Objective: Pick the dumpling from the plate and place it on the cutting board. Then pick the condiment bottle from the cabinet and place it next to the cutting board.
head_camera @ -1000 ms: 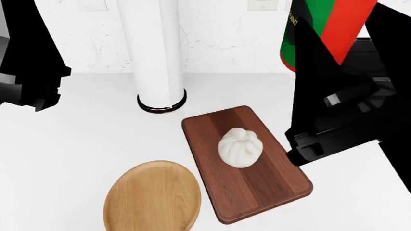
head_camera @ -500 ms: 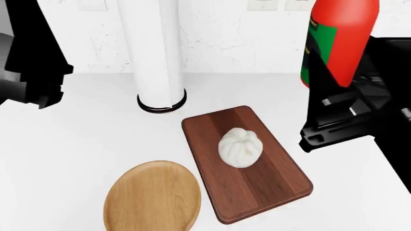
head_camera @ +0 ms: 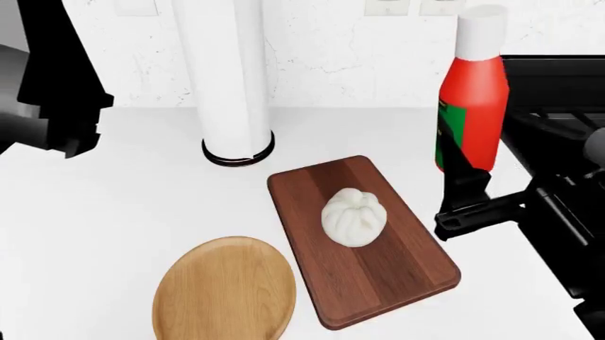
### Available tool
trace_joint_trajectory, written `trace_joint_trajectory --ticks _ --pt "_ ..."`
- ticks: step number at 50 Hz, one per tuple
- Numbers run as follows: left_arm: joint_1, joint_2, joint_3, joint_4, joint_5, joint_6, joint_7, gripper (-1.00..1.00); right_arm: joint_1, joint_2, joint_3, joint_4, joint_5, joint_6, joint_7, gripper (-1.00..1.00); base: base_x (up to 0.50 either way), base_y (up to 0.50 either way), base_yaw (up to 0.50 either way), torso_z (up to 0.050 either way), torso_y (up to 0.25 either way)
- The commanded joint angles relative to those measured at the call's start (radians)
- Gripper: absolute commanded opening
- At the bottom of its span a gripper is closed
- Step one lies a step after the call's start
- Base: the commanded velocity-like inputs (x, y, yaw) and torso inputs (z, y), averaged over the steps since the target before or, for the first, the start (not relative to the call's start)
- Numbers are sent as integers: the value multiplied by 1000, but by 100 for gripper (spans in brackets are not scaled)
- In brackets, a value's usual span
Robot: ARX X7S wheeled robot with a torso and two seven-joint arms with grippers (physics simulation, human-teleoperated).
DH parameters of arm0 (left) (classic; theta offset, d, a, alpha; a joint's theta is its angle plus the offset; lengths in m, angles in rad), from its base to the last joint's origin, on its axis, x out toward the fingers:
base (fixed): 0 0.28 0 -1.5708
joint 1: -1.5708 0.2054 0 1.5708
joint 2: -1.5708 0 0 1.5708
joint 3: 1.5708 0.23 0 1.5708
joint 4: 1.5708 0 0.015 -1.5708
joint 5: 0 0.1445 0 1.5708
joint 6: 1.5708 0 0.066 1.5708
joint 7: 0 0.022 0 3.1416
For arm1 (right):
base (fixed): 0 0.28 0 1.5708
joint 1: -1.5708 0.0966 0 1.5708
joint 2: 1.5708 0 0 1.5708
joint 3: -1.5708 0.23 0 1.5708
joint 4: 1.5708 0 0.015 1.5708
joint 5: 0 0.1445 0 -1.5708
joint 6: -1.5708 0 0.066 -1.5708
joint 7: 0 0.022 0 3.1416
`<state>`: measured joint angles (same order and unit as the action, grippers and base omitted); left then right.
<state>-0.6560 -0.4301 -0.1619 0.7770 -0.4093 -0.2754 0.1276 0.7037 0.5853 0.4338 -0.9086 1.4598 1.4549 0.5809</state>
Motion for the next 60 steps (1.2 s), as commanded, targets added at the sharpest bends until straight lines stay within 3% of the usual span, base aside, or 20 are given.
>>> trace_joint_trajectory --ticks 1,21,45,60 --pt "502 13 102 -60 10 9 -1 100 -143 4 9 -34 -272 -109 -218 -100 0 9 7 0 0" --pt "497 5 118 -66 22 12 -6 100 -339 -7 -137 116 -594 -363 -395 -100 -3 8 7 0 0" --pt "510 -1 120 -67 26 29 -10 100 -470 -27 -218 173 -757 -560 -461 -100 -7 7 9 0 0" --pt "508 -8 120 -64 20 29 -13 100 -468 -27 -271 224 -790 -559 -458 -100 -6 9 9 0 0"
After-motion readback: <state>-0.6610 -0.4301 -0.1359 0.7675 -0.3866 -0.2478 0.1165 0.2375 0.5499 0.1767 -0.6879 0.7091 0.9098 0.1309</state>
